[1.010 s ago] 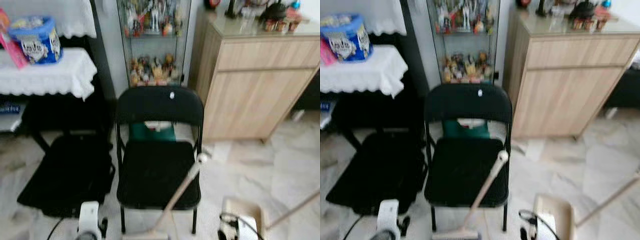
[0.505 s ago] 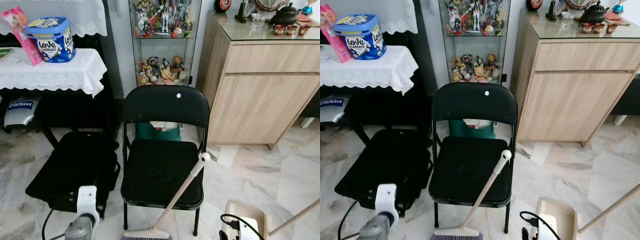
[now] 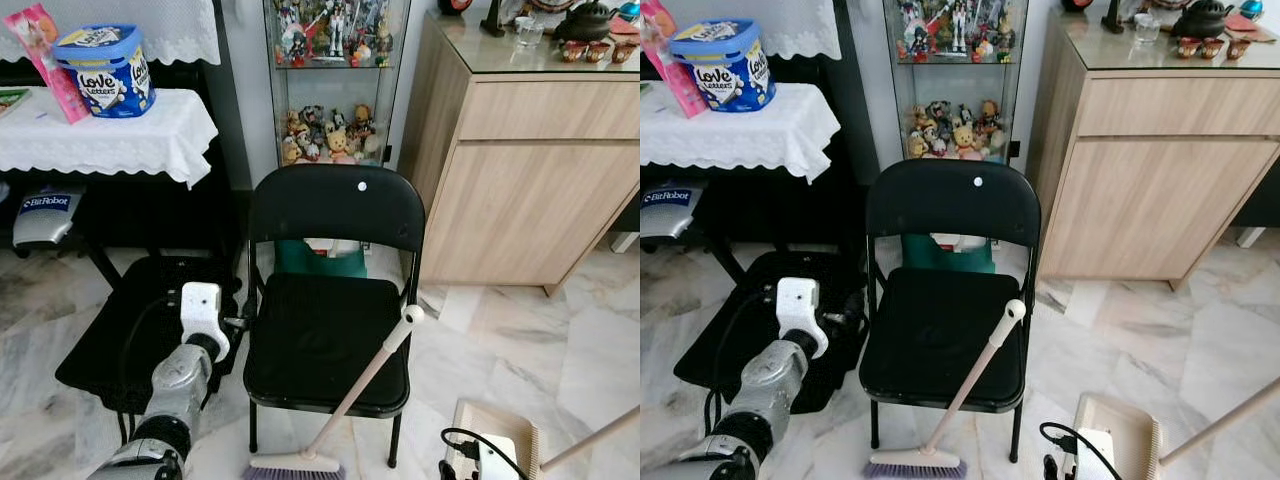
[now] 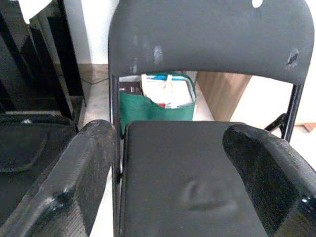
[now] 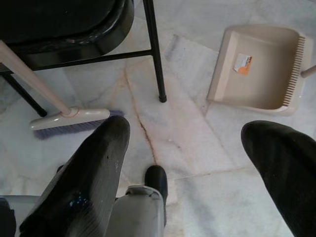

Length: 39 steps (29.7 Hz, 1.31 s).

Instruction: Sweep floor

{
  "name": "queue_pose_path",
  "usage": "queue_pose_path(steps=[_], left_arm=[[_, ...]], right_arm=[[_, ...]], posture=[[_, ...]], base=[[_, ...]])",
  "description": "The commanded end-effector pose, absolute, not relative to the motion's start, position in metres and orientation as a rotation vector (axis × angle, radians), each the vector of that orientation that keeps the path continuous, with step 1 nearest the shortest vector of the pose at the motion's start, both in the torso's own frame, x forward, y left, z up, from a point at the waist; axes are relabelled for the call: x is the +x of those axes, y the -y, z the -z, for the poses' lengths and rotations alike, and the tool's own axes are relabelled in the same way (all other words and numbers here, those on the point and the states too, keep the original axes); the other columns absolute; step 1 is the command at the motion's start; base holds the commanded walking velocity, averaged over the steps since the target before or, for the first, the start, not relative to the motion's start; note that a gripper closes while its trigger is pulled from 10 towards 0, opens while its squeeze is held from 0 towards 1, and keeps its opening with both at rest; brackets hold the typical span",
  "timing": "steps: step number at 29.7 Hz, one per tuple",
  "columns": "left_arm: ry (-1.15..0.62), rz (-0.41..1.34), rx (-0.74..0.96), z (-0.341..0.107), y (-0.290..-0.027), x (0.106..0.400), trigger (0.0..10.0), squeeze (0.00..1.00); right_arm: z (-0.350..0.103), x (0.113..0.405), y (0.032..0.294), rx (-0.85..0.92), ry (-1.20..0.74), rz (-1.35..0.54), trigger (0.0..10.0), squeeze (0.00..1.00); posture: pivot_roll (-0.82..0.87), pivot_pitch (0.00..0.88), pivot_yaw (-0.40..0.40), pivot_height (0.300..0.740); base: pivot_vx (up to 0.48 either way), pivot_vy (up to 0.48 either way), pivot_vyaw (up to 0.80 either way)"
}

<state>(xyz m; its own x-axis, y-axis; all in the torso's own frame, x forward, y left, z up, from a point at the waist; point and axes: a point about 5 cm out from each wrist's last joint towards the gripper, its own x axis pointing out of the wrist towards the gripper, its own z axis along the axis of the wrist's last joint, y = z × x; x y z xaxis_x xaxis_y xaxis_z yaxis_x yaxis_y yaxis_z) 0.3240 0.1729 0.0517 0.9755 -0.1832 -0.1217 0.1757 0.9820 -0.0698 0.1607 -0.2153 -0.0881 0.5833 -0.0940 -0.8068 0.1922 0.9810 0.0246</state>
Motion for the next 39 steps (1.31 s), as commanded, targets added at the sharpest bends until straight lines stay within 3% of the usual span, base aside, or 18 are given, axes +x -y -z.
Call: queue_pose_path(steps=[1,13,16,23,39], left_arm=[[-0.19,0.127,-0.026,-0.04,-0.18,0.317,10.0,0.0],[-0.532,-0.012,0.119,0.024,-0.207,0.261,10.0,0.0],[-0.672,-0.052,0.152,0.047,-0.215,0.23,10.0,0.0],[-0.798,-0.117,0.136,0.068,-0.222,0.195,10.0,0.0],[-0.777,-0.106,0.159,0.065,-0.22,0.2,10.0,0.0]], right_arm=[[0.089,0.16,0.213,0.121,-0.935,0.172,10.0,0.0],[0.086,0.174,0.2,0.124,-0.921,0.153,10.0,0.0],[0.086,0.171,0.203,0.12,-0.923,0.152,10.0,0.0],[0.088,0.163,0.214,0.109,-0.935,0.157,10.0,0.0],[0.09,0.155,0.22,0.103,-0.956,0.16,10.0,0.0]], posture=[[-0.02,0.0,0.012,0.74],[-0.02,0.0,0.01,0.74],[-0.02,0.001,0.009,0.74],[-0.02,0.001,0.004,0.74],[-0.02,0.0,0.006,0.74]], base=[[0.0,0.0,0.0],[0.0,0.0,0.0],[0.0,0.0,0.0],[0.0,0.0,0.0],[0.0,0.0,0.0]])
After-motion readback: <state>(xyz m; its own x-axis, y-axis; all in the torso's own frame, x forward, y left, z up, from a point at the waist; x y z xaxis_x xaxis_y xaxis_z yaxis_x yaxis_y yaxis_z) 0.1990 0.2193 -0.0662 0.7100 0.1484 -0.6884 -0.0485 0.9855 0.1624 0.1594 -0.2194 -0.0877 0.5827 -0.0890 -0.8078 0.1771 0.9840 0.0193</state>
